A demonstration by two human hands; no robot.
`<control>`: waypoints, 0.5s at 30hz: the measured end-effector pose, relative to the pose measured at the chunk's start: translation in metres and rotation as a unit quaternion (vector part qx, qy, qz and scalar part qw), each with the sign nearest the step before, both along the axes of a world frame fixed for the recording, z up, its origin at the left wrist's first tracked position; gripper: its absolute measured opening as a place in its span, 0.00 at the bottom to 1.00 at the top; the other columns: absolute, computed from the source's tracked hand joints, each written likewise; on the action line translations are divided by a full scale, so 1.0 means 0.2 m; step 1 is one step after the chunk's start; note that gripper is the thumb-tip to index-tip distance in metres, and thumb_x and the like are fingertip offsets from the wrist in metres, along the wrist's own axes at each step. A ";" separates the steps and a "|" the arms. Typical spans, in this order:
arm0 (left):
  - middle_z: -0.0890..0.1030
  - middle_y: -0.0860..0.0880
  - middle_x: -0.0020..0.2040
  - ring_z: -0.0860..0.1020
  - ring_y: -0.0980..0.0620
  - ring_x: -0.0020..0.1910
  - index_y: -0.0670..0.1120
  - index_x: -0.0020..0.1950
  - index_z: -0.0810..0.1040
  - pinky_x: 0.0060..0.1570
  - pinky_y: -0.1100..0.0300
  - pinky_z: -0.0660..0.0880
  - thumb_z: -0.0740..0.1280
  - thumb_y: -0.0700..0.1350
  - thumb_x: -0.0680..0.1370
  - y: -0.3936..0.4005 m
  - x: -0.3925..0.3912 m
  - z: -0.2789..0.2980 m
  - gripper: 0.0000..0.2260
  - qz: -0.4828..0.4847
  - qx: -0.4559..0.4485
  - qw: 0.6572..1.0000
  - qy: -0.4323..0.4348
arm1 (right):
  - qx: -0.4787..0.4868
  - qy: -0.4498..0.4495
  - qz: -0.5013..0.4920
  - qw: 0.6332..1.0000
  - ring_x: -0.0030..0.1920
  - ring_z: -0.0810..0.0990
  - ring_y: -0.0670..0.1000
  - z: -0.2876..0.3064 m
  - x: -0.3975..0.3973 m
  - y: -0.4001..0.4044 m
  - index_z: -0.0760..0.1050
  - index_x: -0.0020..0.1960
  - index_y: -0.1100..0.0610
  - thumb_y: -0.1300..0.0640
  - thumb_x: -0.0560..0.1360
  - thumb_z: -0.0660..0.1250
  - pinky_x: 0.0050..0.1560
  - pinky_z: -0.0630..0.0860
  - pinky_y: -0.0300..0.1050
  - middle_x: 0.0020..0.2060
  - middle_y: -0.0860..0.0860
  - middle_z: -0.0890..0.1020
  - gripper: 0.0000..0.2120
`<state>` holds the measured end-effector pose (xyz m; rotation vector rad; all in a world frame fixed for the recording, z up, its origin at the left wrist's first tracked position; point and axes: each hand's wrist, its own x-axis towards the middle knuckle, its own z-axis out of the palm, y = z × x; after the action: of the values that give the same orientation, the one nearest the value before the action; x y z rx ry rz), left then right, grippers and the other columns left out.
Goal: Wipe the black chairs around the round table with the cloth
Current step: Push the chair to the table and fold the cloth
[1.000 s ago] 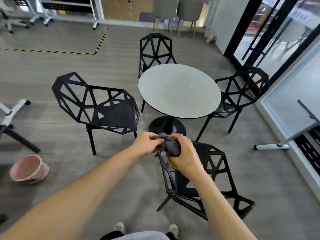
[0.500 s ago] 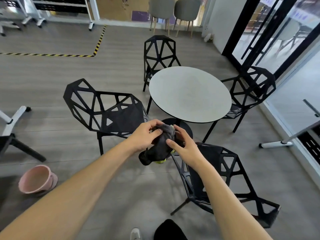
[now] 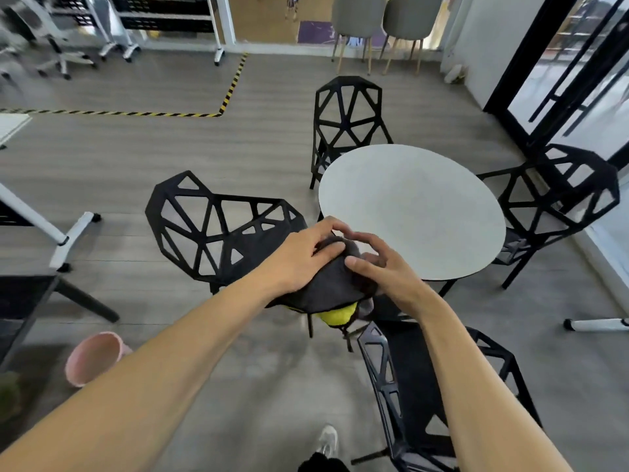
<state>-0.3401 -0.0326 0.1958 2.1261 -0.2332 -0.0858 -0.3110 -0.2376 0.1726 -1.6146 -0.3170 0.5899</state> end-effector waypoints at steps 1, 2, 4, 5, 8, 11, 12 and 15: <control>0.83 0.51 0.45 0.81 0.54 0.49 0.60 0.63 0.72 0.56 0.53 0.77 0.66 0.52 0.82 0.00 0.04 0.01 0.11 0.012 -0.004 1.000 0.005 | -0.015 -0.021 0.032 0.999 0.51 0.83 0.48 0.02 0.06 0.00 0.79 0.62 0.48 0.51 0.75 0.75 0.49 0.80 0.44 0.49 0.53 0.86 0.16; 0.82 0.49 0.42 0.81 0.52 0.45 0.59 0.63 0.71 0.54 0.51 0.77 0.68 0.55 0.80 0.00 0.08 0.01 0.13 0.031 -0.003 0.999 0.012 | -0.037 -0.045 0.049 0.997 0.50 0.83 0.47 0.03 0.11 0.00 0.81 0.59 0.49 0.54 0.76 0.74 0.50 0.80 0.44 0.49 0.52 0.86 0.12; 0.83 0.49 0.40 0.81 0.53 0.43 0.57 0.60 0.73 0.51 0.54 0.77 0.70 0.63 0.75 0.03 0.14 0.03 0.18 0.074 0.008 0.996 0.052 | -0.058 -0.076 0.026 0.995 0.44 0.81 0.45 0.04 0.22 0.01 0.83 0.50 0.51 0.56 0.76 0.74 0.46 0.77 0.45 0.41 0.48 0.85 0.03; 0.84 0.51 0.41 0.81 0.54 0.43 0.56 0.57 0.76 0.49 0.57 0.76 0.70 0.67 0.73 0.06 0.17 0.03 0.20 0.085 0.029 0.993 0.080 | -0.059 -0.085 0.006 0.995 0.41 0.80 0.45 0.04 0.27 0.02 0.82 0.46 0.52 0.56 0.76 0.74 0.44 0.75 0.45 0.38 0.47 0.83 0.01; 0.82 0.51 0.37 0.80 0.52 0.38 0.51 0.44 0.82 0.40 0.56 0.74 0.72 0.69 0.70 0.15 0.25 0.01 0.21 0.003 0.147 0.977 0.155 | -0.056 -0.101 -0.034 0.993 0.40 0.78 0.45 0.02 0.40 0.05 0.80 0.45 0.53 0.57 0.77 0.72 0.42 0.74 0.43 0.37 0.47 0.81 0.03; 0.79 0.52 0.34 0.75 0.53 0.32 0.47 0.42 0.82 0.37 0.55 0.69 0.74 0.58 0.74 0.27 0.34 -0.06 0.15 -0.048 0.148 0.970 0.187 | -0.093 -0.135 -0.058 0.985 0.42 0.79 0.44 0.00 0.54 0.07 0.80 0.46 0.49 0.55 0.78 0.71 0.46 0.74 0.42 0.39 0.43 0.83 0.03; 0.81 0.51 0.36 0.77 0.51 0.34 0.47 0.45 0.83 0.39 0.54 0.71 0.74 0.57 0.74 0.32 0.38 -0.07 0.14 -0.047 0.134 0.972 0.185 | -0.126 -0.150 -0.058 0.979 0.43 0.80 0.43 -0.01 0.59 0.06 0.79 0.47 0.47 0.53 0.78 0.71 0.47 0.74 0.42 0.39 0.42 0.83 0.02; 0.85 0.51 0.43 0.82 0.51 0.44 0.50 0.49 0.82 0.46 0.54 0.76 0.74 0.57 0.74 0.44 0.54 -0.07 0.11 -0.029 0.119 0.980 0.159 | -0.244 -0.195 -0.035 0.949 0.42 0.78 0.43 -0.04 0.69 0.07 0.75 0.46 0.43 0.45 0.80 0.66 0.45 0.73 0.43 0.37 0.41 0.80 0.05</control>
<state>-0.2318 0.0554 0.1818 2.3039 -0.0980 -0.5068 -0.1722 -0.2243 0.1652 -2.2184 -0.4252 0.2978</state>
